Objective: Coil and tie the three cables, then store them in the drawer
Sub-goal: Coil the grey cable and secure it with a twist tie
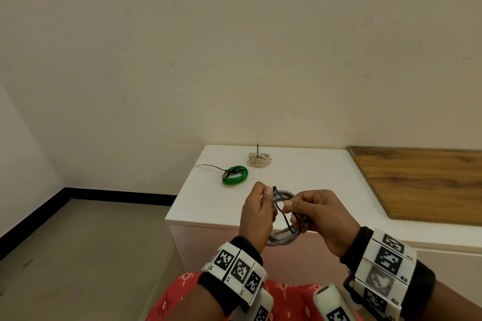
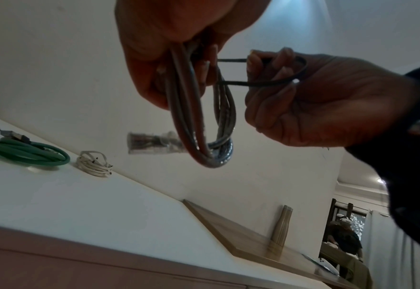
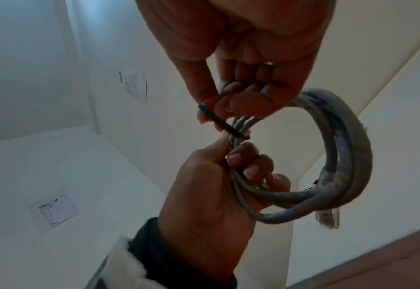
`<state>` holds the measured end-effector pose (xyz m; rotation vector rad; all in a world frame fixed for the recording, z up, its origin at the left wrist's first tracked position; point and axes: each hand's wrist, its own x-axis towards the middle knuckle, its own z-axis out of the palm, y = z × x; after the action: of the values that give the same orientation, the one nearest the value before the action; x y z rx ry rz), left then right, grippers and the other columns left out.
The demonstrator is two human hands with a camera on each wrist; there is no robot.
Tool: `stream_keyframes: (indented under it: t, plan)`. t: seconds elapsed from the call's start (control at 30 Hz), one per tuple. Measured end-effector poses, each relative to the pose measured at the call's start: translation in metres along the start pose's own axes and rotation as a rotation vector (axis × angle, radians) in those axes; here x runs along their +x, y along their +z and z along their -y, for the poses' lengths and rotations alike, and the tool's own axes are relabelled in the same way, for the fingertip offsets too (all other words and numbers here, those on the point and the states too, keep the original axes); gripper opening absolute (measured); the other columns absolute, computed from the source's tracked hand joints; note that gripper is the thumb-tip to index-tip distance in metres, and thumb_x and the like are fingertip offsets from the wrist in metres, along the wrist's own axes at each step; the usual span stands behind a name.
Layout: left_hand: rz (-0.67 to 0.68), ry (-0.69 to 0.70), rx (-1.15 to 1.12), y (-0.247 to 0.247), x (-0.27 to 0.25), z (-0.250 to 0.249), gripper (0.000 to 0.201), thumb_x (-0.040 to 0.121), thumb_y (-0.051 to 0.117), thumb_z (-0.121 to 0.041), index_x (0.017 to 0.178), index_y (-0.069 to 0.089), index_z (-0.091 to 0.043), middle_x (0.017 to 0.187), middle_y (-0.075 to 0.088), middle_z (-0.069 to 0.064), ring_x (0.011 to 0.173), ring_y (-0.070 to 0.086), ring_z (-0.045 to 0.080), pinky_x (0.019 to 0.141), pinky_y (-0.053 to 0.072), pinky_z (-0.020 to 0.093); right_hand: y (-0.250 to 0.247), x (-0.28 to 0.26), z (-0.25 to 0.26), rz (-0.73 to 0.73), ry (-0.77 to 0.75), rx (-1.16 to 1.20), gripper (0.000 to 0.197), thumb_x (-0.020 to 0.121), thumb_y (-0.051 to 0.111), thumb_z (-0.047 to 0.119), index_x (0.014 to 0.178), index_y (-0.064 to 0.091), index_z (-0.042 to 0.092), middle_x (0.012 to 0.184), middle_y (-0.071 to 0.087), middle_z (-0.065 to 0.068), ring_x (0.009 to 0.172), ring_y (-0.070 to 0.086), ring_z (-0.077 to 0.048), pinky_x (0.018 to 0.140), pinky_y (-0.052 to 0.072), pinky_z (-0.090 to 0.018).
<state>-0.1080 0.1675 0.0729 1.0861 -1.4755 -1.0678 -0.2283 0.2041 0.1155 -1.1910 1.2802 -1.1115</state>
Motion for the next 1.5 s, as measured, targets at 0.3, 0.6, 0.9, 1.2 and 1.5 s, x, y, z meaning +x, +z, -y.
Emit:
stream_keyframes:
  t: [0.3,0.6,0.9,1.2,1.5]
  plan:
    - [0.075,0.366,0.464,-0.002,-0.008,0.006,0.030,0.083,0.017,-0.050,0.079,0.035,-0.026,0.058,0.051,0.012,0.055,0.048,0.027,0.053,0.036,0.036,-0.006,0.003,-0.001,-0.023,0.022,0.067,0.015,0.084,0.059,0.006,0.074,0.064,-0.004,0.043,0.057,0.002,0.039,0.051,-0.008,0.042,0.045,-0.017]
    - [0.128,0.493,0.637,-0.009,-0.006,0.009,0.029,0.084,0.013,-0.048,0.090,0.032,-0.027,0.071,0.067,0.010,0.062,0.059,0.028,0.058,0.043,0.035,-0.014,0.008,-0.001,-0.070,-0.062,-0.153,0.014,0.083,0.063,0.019,0.073,0.063,0.010,0.065,0.061,0.000,0.061,0.052,-0.009,0.057,0.041,-0.022]
    - [0.211,0.482,0.614,-0.004,-0.013,0.017,0.030,0.082,0.016,-0.051,0.085,0.034,-0.027,0.048,0.038,-0.007,0.050,0.042,0.018,0.050,0.028,0.022,-0.030,0.017,0.004,-0.086,-0.107,0.024,0.018,0.092,0.048,0.009,0.076,0.057,0.008,0.077,0.061,-0.007,0.078,0.060,-0.019,0.078,0.049,-0.030]
    - [0.208,0.468,0.534,0.000,-0.016,0.013,0.026,0.083,0.020,-0.049,0.089,0.037,-0.029,0.062,0.059,0.011,0.057,0.053,0.028,0.056,0.041,0.036,-0.026,0.018,-0.006,0.138,0.040,-0.130,0.019,0.087,0.057,0.012,0.073,0.061,0.001,0.071,0.062,-0.010,0.064,0.062,-0.014,0.061,0.054,-0.018]
    - [0.342,0.332,0.411,0.002,-0.033,0.022,0.026,0.083,0.025,-0.053,0.078,0.039,-0.032,0.057,0.046,-0.004,0.053,0.044,0.014,0.055,0.036,0.030,-0.054,0.020,0.021,-0.193,-0.291,0.138,0.026,0.092,0.047,0.008,0.066,0.046,0.010,0.058,0.069,-0.002,0.061,0.068,-0.012,0.064,0.057,-0.027]
